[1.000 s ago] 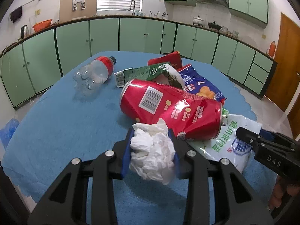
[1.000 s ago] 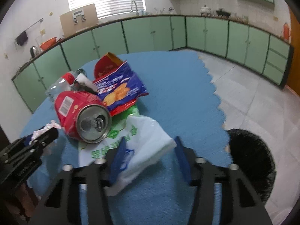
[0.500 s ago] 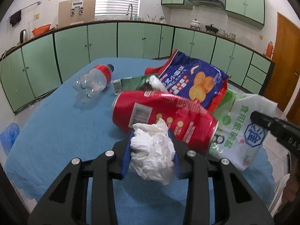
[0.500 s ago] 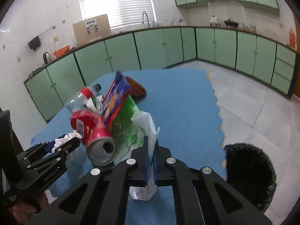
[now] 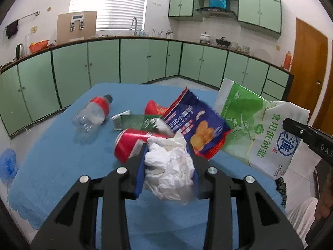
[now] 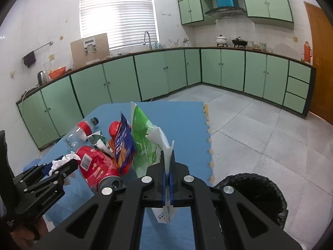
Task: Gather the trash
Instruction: 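Grasp the white plastic bag with the right tool while the left tool holds the tissue, then carry tissue and white bag over the black bin and open both tools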
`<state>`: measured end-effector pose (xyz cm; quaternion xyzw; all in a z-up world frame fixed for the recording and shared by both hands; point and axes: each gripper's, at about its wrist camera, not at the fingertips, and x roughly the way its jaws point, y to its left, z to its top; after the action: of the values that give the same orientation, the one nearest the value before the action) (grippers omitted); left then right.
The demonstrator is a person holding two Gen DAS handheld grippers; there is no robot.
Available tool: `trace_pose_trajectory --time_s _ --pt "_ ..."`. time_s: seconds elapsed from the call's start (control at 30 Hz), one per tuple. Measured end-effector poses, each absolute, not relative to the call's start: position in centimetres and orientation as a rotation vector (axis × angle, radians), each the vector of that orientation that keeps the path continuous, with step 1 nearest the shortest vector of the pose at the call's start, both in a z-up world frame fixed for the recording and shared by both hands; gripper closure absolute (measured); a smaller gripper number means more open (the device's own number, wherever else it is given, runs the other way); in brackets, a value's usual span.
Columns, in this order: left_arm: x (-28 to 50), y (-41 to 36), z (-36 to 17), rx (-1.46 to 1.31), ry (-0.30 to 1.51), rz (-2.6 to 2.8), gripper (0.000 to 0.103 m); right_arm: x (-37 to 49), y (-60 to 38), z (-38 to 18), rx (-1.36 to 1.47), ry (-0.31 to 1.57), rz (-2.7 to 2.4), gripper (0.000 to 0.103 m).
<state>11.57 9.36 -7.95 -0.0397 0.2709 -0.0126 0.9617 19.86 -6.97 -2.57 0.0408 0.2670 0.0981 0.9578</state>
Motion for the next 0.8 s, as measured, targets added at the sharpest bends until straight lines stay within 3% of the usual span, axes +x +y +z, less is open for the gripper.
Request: trace_pose_trajectory --time_s 0.8 --pt "13.7 -0.9 -5.7 -0.044 0.489 -0.284 0.069 17.7 -15.4 -0.5 0.109 0.466 -0.018 0.101"
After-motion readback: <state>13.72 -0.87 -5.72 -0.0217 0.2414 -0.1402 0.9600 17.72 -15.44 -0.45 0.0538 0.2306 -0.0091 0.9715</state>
